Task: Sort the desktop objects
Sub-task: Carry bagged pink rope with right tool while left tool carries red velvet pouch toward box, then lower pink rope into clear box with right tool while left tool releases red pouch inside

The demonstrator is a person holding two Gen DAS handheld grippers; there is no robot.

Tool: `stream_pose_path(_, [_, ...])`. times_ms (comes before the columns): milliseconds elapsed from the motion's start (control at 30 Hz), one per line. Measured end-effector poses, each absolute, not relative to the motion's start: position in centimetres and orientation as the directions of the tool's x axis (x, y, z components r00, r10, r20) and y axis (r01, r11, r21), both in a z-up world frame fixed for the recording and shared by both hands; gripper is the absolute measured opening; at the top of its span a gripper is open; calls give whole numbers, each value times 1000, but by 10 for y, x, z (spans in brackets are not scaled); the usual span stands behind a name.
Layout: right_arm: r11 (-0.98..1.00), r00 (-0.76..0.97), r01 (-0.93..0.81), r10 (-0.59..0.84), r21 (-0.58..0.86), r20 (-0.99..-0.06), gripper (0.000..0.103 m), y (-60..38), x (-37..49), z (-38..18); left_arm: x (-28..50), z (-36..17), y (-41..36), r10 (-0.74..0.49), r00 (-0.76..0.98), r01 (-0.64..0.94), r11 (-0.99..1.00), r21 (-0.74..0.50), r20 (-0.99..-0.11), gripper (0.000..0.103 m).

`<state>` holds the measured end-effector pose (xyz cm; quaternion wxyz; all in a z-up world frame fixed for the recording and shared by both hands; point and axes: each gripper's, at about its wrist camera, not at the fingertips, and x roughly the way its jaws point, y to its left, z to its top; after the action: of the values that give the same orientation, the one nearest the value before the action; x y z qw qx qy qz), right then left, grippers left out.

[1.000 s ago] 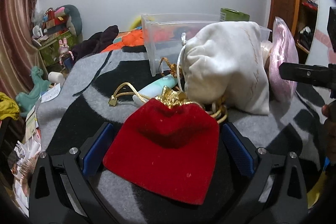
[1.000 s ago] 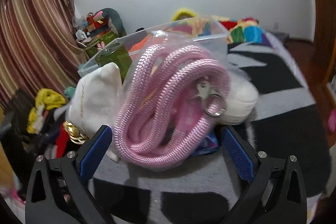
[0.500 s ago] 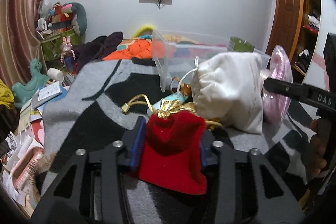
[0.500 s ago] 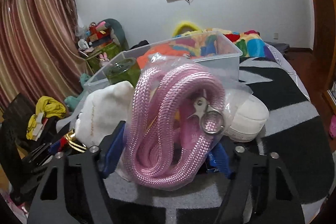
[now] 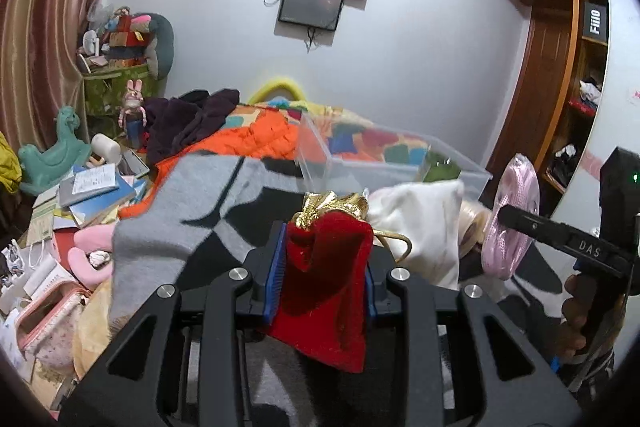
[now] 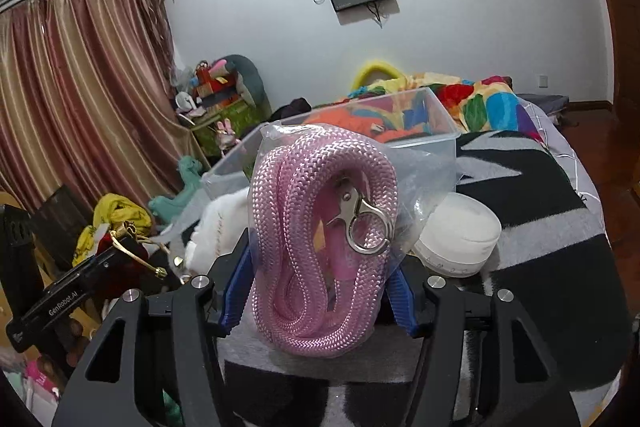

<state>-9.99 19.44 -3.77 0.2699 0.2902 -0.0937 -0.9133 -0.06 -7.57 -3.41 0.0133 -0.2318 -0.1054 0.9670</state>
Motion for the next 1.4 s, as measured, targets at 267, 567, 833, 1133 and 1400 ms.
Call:
stream_pose_path(267, [-830,-703,422,-553,363,-448,55,206,-99,-26,-3,-14,-72,75,-902,17,-978,-209,-424,32])
stream_pose_path(567, [-839,-744,443,-540,315,-393,55,212,-104,2,-30,2,-69,42,-890,47,-982,-182,-455,32])
stream_pose_path(833, [-852,-763,430,-519,298,-385,55,217,-131,10,-54,31,-63,43,-901,18,-990,-136,-431,32])
stream_pose_path(1133, [-861,-787,422,-503,283,-357,55,210,-167,27,-95,50,-57,42,-898,8,-994,-112,-438,32])
stream_pose_path(1400, [-885,-798,411,-465,219,-384,55,198,-191,30,-135,52,-48,74,-884,-25,-994,-110,-462,32])
